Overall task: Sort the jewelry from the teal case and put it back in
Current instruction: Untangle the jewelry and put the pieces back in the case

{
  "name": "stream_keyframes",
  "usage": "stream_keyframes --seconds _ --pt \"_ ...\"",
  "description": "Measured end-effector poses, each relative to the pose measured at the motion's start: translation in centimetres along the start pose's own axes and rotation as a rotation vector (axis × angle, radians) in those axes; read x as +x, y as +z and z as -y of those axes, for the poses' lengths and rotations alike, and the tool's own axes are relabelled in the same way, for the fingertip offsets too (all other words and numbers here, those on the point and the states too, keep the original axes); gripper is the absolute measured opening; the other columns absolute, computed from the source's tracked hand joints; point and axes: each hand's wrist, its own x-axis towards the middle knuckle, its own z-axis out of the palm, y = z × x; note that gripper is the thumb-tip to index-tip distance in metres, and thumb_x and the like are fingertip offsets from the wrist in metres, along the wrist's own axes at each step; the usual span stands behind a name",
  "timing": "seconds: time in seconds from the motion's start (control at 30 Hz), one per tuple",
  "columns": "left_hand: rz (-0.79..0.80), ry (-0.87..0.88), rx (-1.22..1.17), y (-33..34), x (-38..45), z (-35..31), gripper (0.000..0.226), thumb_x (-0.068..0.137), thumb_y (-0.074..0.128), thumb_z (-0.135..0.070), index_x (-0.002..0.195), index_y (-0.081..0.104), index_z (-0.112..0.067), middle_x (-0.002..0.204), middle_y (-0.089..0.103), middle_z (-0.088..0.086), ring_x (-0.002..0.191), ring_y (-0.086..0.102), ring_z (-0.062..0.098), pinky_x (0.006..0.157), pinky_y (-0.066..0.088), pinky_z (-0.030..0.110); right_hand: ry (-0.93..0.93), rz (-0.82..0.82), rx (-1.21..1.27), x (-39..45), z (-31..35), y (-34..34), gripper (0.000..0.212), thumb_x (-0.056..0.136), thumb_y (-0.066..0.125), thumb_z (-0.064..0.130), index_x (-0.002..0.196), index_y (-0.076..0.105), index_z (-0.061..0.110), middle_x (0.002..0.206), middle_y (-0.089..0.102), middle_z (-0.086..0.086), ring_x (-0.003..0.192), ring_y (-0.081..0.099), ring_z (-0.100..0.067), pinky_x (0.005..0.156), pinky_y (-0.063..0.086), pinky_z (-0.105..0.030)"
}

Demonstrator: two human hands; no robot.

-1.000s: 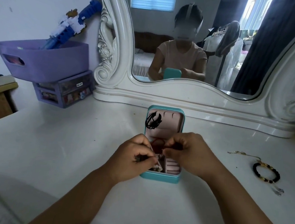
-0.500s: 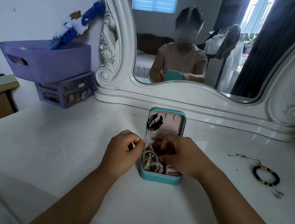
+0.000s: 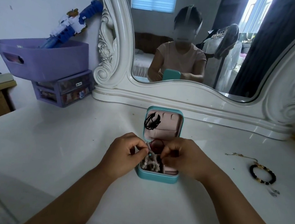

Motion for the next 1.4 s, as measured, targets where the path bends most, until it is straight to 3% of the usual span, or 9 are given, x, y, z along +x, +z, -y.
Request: stream_keyframes --seconds 0.17,0.27,0.37,0.47,0.57,0.7,1.0,1.2,1.4 --pt "0.028 0.009 0.011 0.0 -0.1 -0.2 0.019 0.074 0.074 -0.016 0.068 0.064 -0.031 0.073 0.057 -0.012 0.049 0.047 0.01 0.052 0.038 0.013 -0.011 -0.049 -0.089 0.5 -0.2 1.8 0.01 0.073 0.066 0.016 0.075 0.075 0.019 0.078 0.073 0.001 0.073 0.066 -0.017 0.072 0.055 -0.034" --pt "0.006 -0.004 -0.002 -0.1 -0.2 -0.2 0.015 0.074 0.074 -0.015 0.069 0.066 -0.026 0.073 0.057 -0.009 0.048 0.046 0.012 0.051 0.038 0.015 -0.031 -0.071 0.071 0.1 -0.9 1.3 0.011 0.074 0.069 0.009 0.075 0.077 0.017 0.072 0.07 0.007 0.073 0.065 -0.01 0.072 0.053 -0.027" --pt "-0.039 -0.007 0.028 -0.1 0.0 -0.4 0.012 0.075 0.073 -0.014 0.069 0.066 -0.021 0.074 0.059 -0.007 0.051 0.05 0.018 0.052 0.039 0.016 -0.018 -0.19 0.215 -1.1 -1.9 0.0 0.018 0.076 0.07 0.004 0.07 0.076 0.02 0.064 0.06 0.012 0.063 0.058 0.003 0.063 0.044 -0.008" --pt "-0.042 0.044 0.142 -0.2 0.5 -1.6 0.009 0.077 0.072 -0.018 0.072 0.065 -0.021 0.075 0.058 -0.012 0.058 0.053 0.011 0.053 0.04 0.016 -0.006 -0.287 0.25 -2.6 -2.9 -1.1 0.016 0.077 0.071 0.01 0.068 0.072 0.023 0.071 0.063 0.005 0.065 0.058 -0.003 0.061 0.044 -0.01" --pt "0.036 0.132 0.185 0.6 1.1 -4.1 0.006 0.077 0.066 -0.03 0.076 0.065 -0.025 0.082 0.057 -0.016 0.069 0.057 0.002 0.061 0.047 0.017 0.042 -0.332 0.264 -4.6 -4.4 -2.1 0.01 0.077 0.072 0.016 0.069 0.071 0.021 0.075 0.068 0.006 0.068 0.062 -0.005 0.06 0.046 -0.008" --pt "0.179 0.282 0.177 3.4 2.1 -8.1 0.019 0.076 0.056 -0.046 0.081 0.064 -0.03 0.075 0.052 -0.022 0.065 0.056 0.003 0.061 0.048 0.021 0.137 -0.401 0.283 -7.5 -7.3 -3.7 0.013 0.076 0.072 0.016 0.064 0.07 0.021 0.07 0.069 0.003 0.057 0.057 0.001 0.053 0.043 -0.008" --pt "0.473 0.215 0.242 13.5 3.7 -13.2 0.021 0.083 0.061 -0.035 0.103 0.064 -0.029 0.103 0.06 -0.011 0.082 0.06 0.009 0.078 0.048 0.027 0.38 -0.663 0.109 -14.3 -15.6 -9.2 0.014 0.079 0.067 0.009 0.068 0.069 0.019 0.075 0.067 0.002 0.07 0.061 -0.011 0.055 0.042 -0.014" --pt "0.561 0.174 0.247 18.1 3.9 -15.4 0.029 0.083 0.061 -0.035 0.112 0.061 -0.028 0.111 0.059 -0.008 0.091 0.056 0.008 0.077 0.04 0.021 0.478 -0.55 0.063 -15.4 -18.4 -9.8 0.017 0.086 0.059 0.012 0.095 0.065 0.025 0.092 0.058 0.007 0.076 0.05 0.006 0.059 0.036 -0.008" --pt "0.577 0.159 0.229 21.4 3.3 -17.5 0.035 0.077 0.067 -0.045 0.106 0.064 -0.027 0.103 0.061 -0.006 0.091 0.057 0.009 0.073 0.039 0.022 0.388 -0.474 -0.018 -13.9 -18.8 -9.7 0.014 0.083 0.064 0.021 0.096 0.069 0.024 0.088 0.057 0.009 0.072 0.05 0.003 0.061 0.035 -0.008"
